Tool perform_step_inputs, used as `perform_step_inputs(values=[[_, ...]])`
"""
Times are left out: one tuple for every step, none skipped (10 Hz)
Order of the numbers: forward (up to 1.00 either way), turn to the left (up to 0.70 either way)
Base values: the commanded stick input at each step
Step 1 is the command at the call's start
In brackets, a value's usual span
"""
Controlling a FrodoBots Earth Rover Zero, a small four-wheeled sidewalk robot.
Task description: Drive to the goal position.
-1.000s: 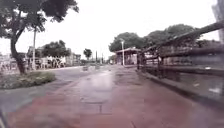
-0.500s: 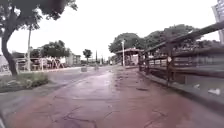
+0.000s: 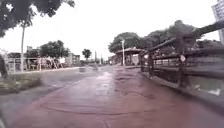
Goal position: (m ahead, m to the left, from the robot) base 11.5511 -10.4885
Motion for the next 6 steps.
perform_step_inputs(values=[[1.00, 0.00], [1.00, -0.18], [1.00, -0.37], [1.00, -0.29], [1.00, -0.03], [1.00, 0.00]])
